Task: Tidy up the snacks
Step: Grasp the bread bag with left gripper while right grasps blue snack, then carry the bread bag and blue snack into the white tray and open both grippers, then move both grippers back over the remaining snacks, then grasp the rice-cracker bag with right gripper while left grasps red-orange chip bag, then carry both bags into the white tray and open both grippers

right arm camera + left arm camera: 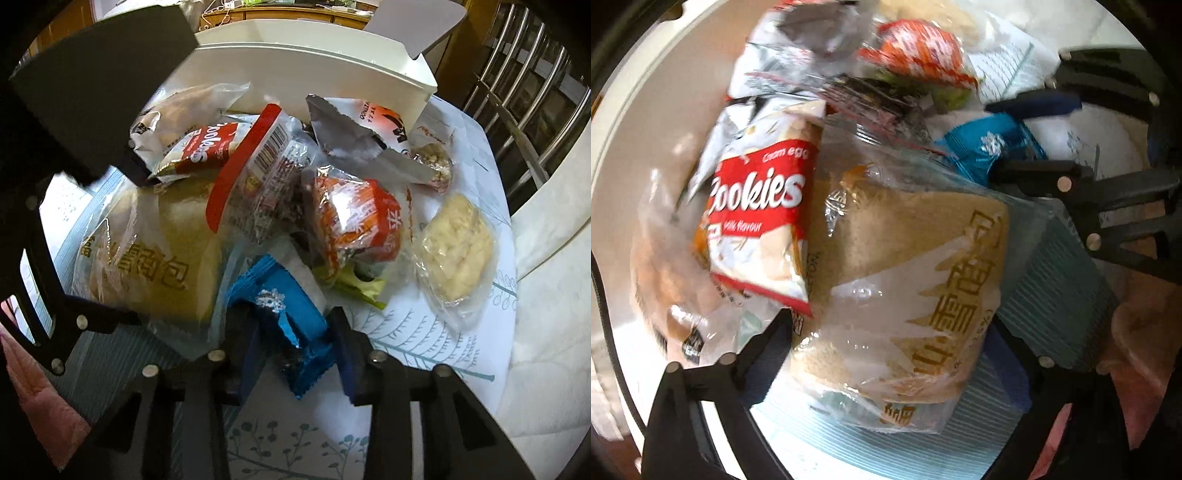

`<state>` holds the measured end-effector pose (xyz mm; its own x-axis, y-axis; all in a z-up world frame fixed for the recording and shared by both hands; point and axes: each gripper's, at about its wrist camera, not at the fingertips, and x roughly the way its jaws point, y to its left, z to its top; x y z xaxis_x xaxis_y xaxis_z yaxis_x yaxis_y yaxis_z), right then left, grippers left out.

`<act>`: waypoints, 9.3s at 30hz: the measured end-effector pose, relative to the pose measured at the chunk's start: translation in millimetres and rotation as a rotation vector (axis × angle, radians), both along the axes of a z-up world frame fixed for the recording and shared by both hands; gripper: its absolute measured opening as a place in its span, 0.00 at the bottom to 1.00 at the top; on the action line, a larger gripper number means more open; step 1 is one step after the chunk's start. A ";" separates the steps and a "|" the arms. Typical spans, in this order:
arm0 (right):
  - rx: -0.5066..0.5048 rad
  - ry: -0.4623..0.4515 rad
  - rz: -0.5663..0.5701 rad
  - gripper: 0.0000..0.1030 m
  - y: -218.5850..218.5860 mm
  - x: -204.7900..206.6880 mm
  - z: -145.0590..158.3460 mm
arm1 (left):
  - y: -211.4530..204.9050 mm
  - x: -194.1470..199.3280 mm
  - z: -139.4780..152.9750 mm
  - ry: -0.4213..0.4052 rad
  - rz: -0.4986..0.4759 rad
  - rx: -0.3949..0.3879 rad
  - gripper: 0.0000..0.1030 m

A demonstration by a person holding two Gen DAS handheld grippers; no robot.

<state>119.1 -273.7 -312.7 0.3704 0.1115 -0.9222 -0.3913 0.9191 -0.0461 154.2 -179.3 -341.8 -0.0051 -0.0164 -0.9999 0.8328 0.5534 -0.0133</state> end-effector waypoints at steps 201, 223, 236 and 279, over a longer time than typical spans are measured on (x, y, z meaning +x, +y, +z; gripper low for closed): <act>0.293 0.058 -0.414 0.64 -133.5 90.2 7.4 | -52.5 90.1 21.6 0.072 1.064 -0.271 0.63; 0.289 0.101 -0.346 0.61 -123.0 90.9 3.3 | -37.8 84.8 20.4 0.115 1.142 -0.319 0.40; 0.275 0.128 -0.367 0.56 -121.3 90.5 5.6 | -21.0 55.2 43.9 0.120 1.145 -0.341 0.38; 0.292 -0.186 -0.635 0.27 -104.4 72.5 171.4 | 86.7 99.2 213.3 0.033 0.661 -0.325 0.39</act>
<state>191.6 -378.1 -141.3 0.5932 0.0548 -0.8032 0.2128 0.9515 0.2220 253.4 -92.7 -128.5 0.0786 -0.3219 -0.9435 0.3236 0.9034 -0.2812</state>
